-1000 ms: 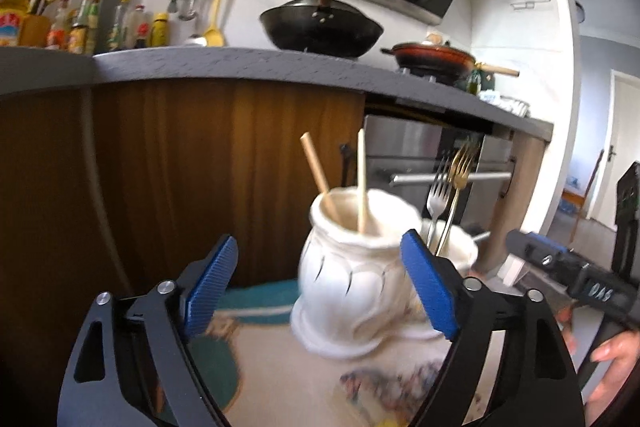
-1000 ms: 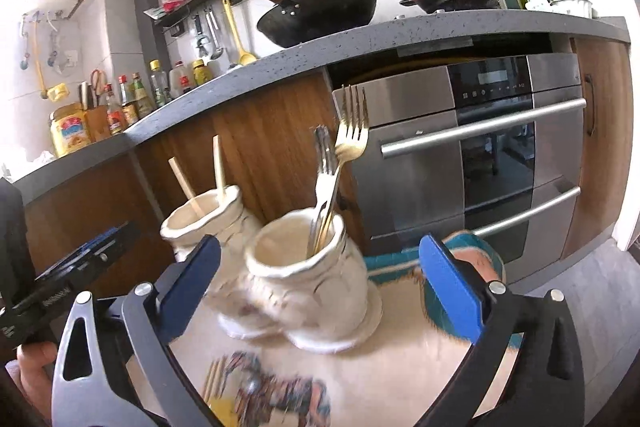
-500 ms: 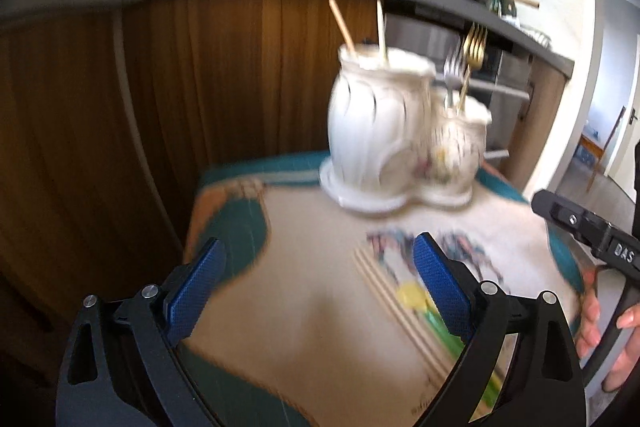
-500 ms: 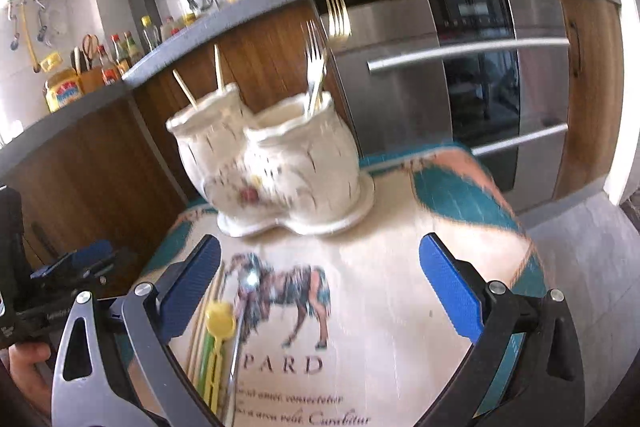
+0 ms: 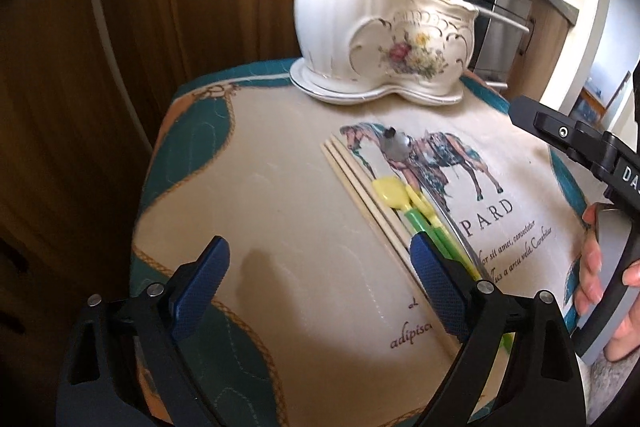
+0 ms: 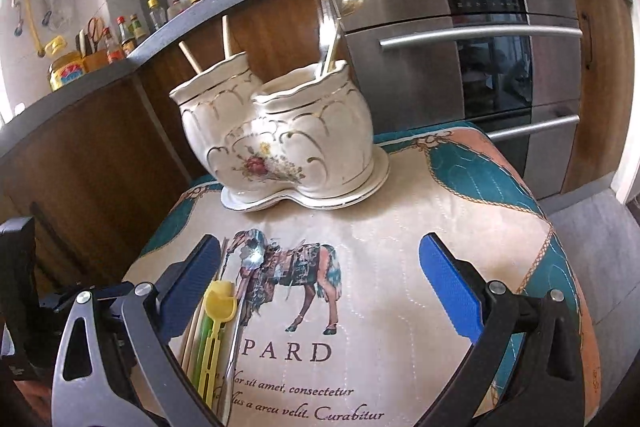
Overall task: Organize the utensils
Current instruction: 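Move both open tools back over the remaining utensils on the placemat, then grasp a wooden chopstick with the left tool while the right tool grasps the yellow spoon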
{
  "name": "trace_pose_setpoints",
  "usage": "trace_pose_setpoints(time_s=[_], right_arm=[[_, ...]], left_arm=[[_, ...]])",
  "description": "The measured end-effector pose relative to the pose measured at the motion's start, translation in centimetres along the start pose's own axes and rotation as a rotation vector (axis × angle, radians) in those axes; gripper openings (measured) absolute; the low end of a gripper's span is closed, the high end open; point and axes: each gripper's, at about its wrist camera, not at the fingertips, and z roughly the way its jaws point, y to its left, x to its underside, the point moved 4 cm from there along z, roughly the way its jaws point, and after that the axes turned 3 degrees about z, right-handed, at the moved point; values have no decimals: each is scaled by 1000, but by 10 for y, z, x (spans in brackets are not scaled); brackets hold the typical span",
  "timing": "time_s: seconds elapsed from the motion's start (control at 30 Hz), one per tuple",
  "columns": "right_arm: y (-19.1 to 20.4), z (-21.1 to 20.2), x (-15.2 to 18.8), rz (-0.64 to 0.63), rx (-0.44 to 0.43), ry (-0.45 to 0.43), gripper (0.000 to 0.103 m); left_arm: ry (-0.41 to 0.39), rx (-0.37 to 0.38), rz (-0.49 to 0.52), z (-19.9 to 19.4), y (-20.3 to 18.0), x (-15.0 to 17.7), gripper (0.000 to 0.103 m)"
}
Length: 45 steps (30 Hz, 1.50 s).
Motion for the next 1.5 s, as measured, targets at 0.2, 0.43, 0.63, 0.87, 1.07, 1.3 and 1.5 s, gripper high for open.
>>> trace_pose_setpoints(time_s=[0.2, 0.43, 0.63, 0.87, 1.07, 1.3, 1.5], right_arm=[[1, -1, 0, -26, 1, -7, 99], [1, 0, 0, -25, 1, -3, 99], [5, -1, 0, -51, -9, -1, 99], [21, -5, 6, -82, -49, 77, 88], [53, 1, 36, -168, -112, 241, 50], [69, 7, 56, -209, -126, 344, 22], [68, 17, 58, -165, -121, 403, 21]], left_arm=[[30, -9, 35, 11, -8, 0, 71], [64, -7, 94, 19, -14, -11, 45], [80, 21, 124, 20, -12, -16, 11], [68, 66, 65, 11, 6, -7, 5], [45, 99, 28, 2, 17, 0, 5], [2, 130, 11, -6, 24, -2, 5], [-18, 158, 11, -8, 25, -4, 5]])
